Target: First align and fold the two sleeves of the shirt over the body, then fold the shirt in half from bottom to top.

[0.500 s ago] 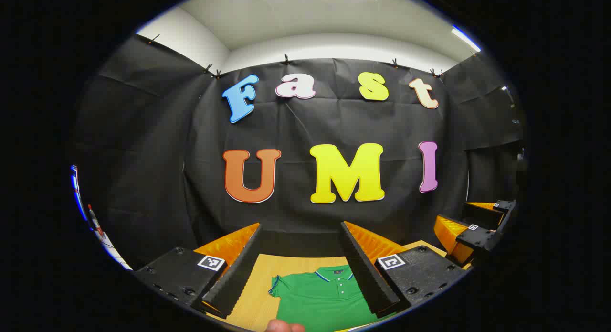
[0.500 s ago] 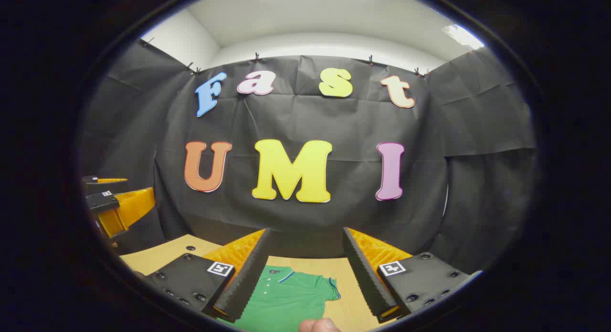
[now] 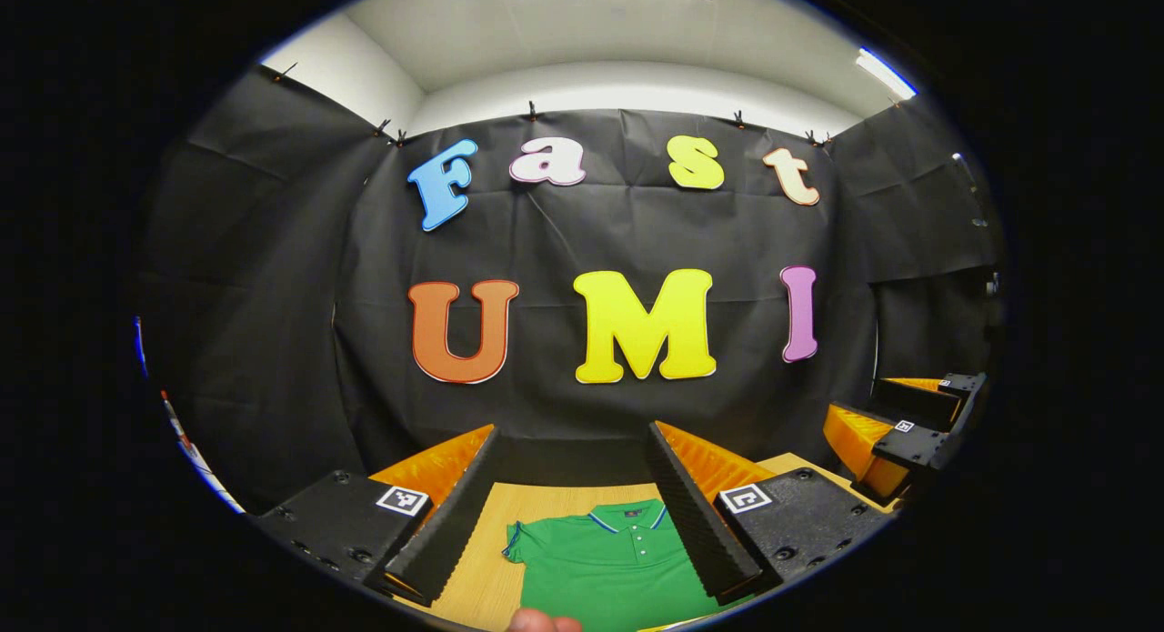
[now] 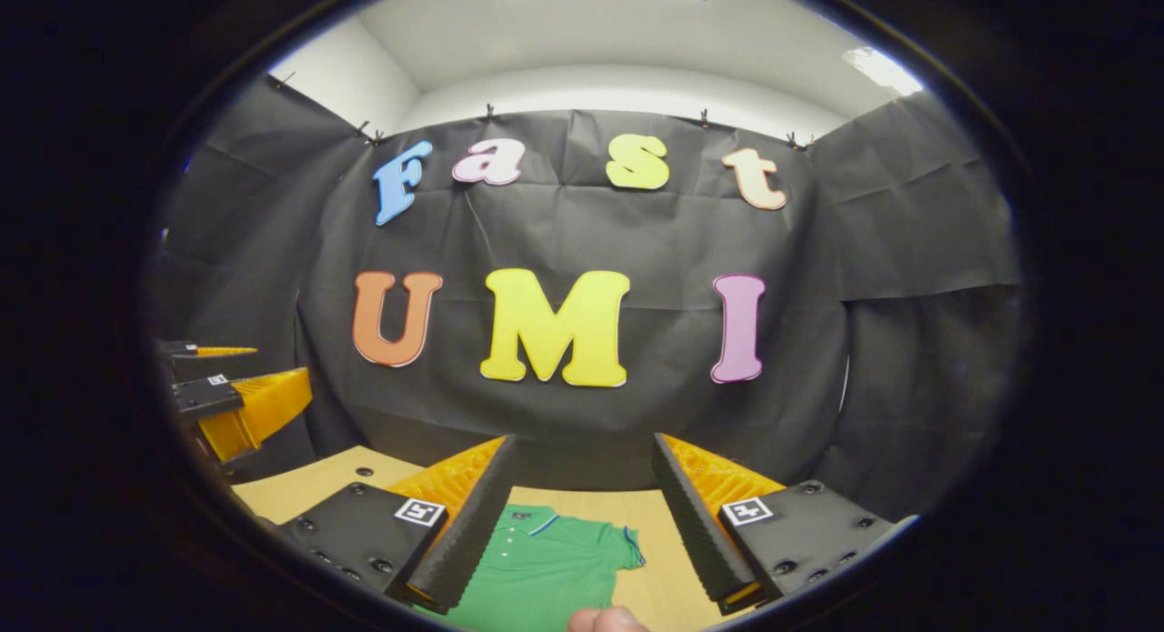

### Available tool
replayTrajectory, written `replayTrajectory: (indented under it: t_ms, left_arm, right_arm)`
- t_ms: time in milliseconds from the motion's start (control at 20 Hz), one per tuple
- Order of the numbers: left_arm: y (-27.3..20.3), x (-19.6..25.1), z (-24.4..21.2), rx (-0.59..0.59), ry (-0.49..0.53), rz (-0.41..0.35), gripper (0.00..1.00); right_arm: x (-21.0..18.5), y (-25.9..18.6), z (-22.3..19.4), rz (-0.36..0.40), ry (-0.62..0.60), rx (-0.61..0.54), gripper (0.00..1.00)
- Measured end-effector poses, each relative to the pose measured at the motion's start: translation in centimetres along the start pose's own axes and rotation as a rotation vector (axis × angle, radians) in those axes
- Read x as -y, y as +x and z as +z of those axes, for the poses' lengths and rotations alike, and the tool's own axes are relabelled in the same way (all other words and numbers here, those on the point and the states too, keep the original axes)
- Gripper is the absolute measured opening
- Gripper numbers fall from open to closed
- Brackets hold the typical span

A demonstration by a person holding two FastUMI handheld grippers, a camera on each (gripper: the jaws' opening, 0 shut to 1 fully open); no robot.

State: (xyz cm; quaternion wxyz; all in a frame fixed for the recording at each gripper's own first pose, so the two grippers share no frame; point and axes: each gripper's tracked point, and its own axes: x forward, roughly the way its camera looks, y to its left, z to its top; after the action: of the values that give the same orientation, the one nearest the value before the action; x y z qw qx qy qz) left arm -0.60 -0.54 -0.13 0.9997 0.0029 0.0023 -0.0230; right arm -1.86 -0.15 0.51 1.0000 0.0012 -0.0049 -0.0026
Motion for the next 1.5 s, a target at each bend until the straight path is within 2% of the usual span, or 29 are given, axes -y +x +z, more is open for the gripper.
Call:
replayTrajectory:
  t_ms: [350,700,950,1200,1500]
  left_arm:
    - [-0.9,-0.3,0.4,0.005,0.003,-0.008,1.0]
    - [-0.7,-0.9,0.1,-0.002,0.016,-0.007,1.0]
    - [0.2,-0.5,-1.9,-0.053,0.014,-0.018,1.0]
    - [1.2,1.3,-5.5,-0.148,0.008,-0.05,1.0]
    - [2.3,4.0,-11.2,-0.309,-0.022,-0.079,1.0]
  right_arm:
    - [-0.3,-0.9,0.8,-0.014,0.011,0.014,0.94]
    - [-1.2,-0.7,0.7,0.012,0.014,0.001,0.94]
    - [-1.4,-0.1,-0.9,0.043,0.019,-0.049,0.94]
    - [0.8,2.1,-6.0,0.059,0.022,-0.217,0.94]
    - [4.6,6.4,-14.2,0.084,0.024,-0.523,0.94]
